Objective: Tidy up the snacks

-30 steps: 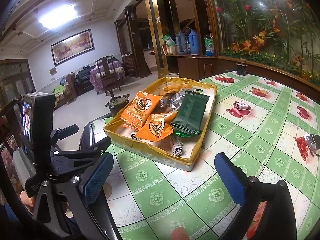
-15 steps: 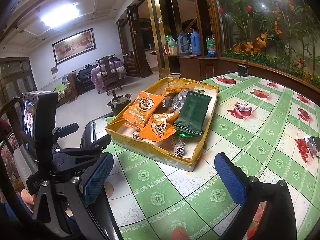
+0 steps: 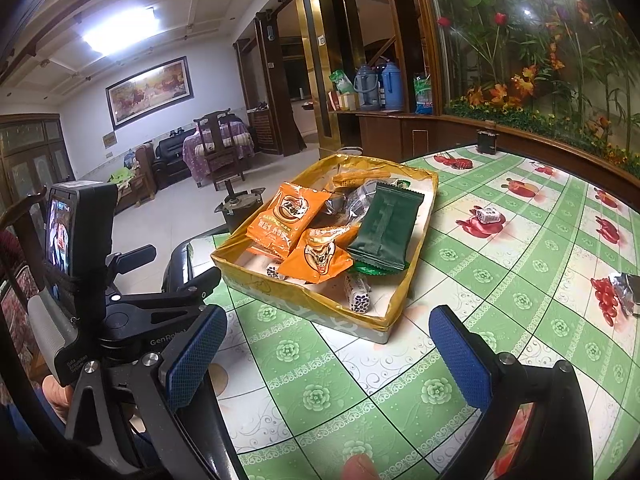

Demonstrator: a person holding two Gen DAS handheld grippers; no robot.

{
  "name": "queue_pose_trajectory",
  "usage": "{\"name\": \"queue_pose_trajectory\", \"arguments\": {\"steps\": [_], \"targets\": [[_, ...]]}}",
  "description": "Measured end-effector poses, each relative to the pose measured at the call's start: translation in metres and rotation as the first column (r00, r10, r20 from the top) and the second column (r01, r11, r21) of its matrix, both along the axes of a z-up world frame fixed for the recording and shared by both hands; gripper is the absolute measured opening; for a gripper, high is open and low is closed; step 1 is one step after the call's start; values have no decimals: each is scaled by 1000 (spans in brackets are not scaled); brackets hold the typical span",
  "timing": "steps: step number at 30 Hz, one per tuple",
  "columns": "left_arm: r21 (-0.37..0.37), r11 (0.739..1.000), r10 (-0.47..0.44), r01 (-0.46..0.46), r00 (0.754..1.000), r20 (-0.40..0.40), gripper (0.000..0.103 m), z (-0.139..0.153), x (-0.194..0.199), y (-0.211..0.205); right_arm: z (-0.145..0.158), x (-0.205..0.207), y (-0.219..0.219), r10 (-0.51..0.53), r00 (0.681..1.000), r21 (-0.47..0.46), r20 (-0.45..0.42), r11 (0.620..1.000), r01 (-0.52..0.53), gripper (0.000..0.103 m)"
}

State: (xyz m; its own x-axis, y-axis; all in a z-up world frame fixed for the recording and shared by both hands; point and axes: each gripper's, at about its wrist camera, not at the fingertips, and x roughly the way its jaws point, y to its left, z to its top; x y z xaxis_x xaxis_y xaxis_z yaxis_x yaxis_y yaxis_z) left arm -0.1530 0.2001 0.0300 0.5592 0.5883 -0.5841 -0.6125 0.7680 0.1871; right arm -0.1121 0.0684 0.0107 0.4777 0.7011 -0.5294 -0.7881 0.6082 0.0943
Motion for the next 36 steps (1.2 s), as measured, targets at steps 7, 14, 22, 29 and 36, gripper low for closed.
{"name": "queue_pose_trajectory", "arguments": {"steps": [7, 14, 22, 29, 36], "targets": [[-3, 1000, 4, -4, 1000, 3, 92, 1, -1, 1, 0, 0, 0, 0, 1000, 0, -3, 1000, 0, 102], [-9, 1000, 8, -8, 1000, 3, 92, 1, 0, 3, 0, 0, 0, 0, 1000, -1, -3, 1000, 0, 102], [-8, 1000, 11, -11, 1000, 4, 92, 0, -2, 4, -1, 1, 1, 2, 1000, -1, -5, 1000, -2, 102], [-9, 1000, 22, -22, 1000, 8, 92, 4, -4, 9, -1, 1, 1, 2, 1000, -1, -6, 1000, -2, 102], [-20, 999, 40, -39, 999, 20, 92, 8, -8, 16, -2, 0, 2, 3, 1000, -1, -9, 1000, -3, 102]]}}
